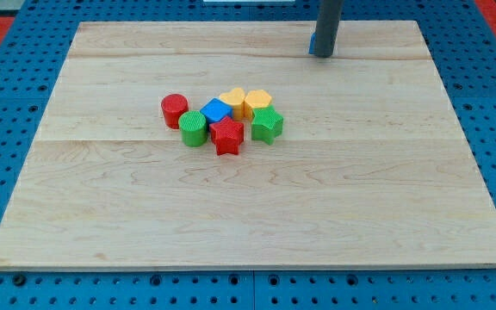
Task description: Point at the yellow heart
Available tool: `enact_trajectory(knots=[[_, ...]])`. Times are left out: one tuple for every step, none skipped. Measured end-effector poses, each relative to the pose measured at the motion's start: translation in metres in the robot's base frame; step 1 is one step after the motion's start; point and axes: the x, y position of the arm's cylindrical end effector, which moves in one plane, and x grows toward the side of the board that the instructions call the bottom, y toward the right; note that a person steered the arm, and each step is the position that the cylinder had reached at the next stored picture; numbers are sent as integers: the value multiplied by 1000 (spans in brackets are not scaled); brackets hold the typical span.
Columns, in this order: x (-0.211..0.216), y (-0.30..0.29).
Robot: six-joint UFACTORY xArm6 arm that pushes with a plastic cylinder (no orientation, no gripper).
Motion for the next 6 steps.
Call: enact_trajectory(knots=[[37, -23], [40, -104], [48, -160], [83, -166], [110, -166], [133, -164]])
